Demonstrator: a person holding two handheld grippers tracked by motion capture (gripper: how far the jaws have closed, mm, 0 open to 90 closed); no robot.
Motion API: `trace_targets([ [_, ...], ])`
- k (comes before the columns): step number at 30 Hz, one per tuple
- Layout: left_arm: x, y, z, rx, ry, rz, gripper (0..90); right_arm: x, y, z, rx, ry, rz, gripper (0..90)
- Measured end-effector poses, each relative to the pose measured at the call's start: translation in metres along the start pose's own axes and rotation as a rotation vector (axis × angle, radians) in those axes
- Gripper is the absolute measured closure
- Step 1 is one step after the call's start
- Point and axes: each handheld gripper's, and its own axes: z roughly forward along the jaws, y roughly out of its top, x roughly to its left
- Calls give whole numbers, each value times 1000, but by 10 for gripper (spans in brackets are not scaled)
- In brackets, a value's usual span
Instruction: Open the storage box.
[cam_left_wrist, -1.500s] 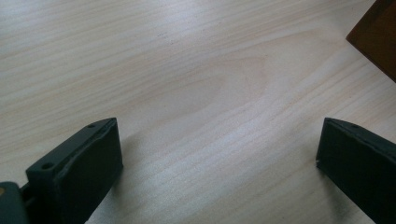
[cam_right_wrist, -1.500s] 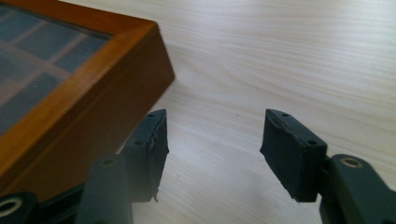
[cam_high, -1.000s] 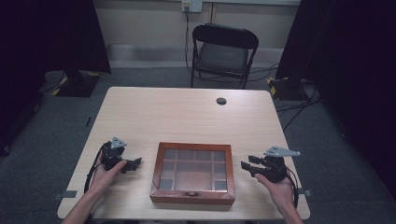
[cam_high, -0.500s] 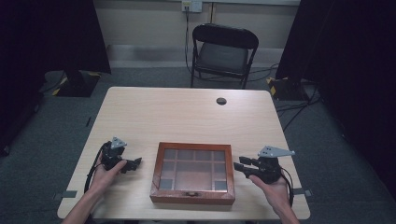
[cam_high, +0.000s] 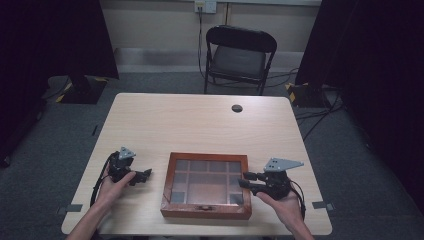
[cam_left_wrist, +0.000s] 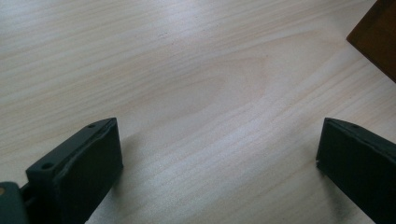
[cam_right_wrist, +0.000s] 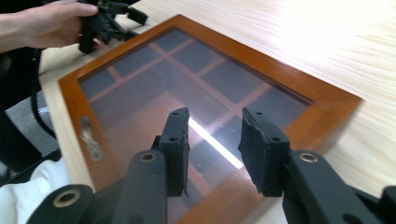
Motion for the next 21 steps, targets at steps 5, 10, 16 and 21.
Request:
trace_targets([
  [5, 0, 0, 0, 0, 0, 0, 0, 13, 4, 9, 17, 46, -29, 600],
  [10, 0, 0, 0, 0, 0, 0, 0, 29, 5, 23, 44, 106, -61, 608],
  [16, 0, 0, 0, 1, -3, 3, 0, 50, 7, 40, 75, 185, -112, 645],
  [21, 1, 0, 0, 1, -6, 6, 0, 60, 6, 49, 101, 226, -140, 673],
])
